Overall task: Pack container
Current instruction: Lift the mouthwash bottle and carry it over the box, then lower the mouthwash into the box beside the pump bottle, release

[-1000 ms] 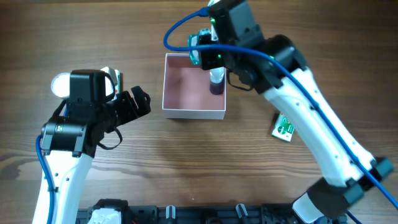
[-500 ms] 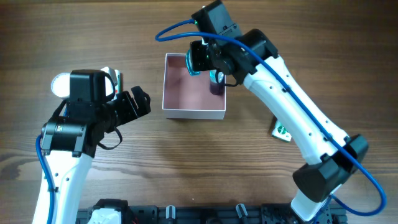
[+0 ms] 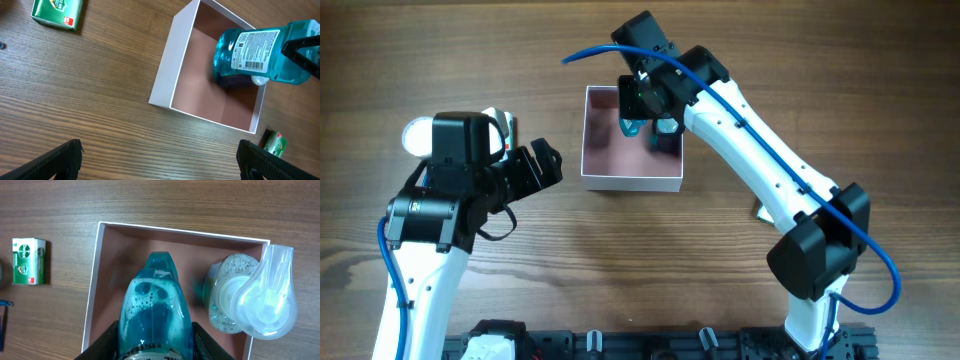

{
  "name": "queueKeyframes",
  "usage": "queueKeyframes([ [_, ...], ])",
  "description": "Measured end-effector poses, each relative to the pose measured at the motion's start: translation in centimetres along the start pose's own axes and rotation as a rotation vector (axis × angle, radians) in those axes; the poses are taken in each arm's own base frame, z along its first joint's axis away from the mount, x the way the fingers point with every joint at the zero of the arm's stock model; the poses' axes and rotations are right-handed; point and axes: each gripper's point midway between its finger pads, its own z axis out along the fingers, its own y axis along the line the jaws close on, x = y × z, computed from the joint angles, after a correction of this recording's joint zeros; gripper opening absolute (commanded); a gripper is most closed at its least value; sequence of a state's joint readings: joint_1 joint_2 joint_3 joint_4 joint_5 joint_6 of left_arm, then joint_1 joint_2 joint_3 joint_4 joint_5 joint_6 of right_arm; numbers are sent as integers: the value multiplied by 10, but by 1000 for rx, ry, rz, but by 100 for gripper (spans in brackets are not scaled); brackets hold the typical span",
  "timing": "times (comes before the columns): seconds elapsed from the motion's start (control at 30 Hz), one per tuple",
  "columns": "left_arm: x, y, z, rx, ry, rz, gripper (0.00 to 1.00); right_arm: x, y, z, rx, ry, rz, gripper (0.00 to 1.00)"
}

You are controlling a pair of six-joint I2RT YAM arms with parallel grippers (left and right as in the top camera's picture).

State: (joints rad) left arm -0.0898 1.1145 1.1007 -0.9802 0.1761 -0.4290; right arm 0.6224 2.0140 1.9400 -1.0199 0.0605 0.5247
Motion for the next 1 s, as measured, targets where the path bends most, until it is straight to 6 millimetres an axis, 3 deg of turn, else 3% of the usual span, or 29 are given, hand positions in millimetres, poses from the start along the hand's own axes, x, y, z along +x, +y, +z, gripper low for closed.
queueKeyframes([
  [0.23, 0, 0, 0, 0, 0, 0, 100, 1, -5, 9, 32, 5, 44, 4],
  [0.63, 0, 0, 0, 0, 0, 0, 100, 9, -24, 48, 92, 70, 76, 4],
  [0.83, 1, 1, 0, -2, 4, -1, 100, 10, -24, 52, 93, 73, 76, 4],
  [1.0, 1, 1, 0, -2, 4, -1, 100, 9, -24, 54, 91, 70, 76, 17],
])
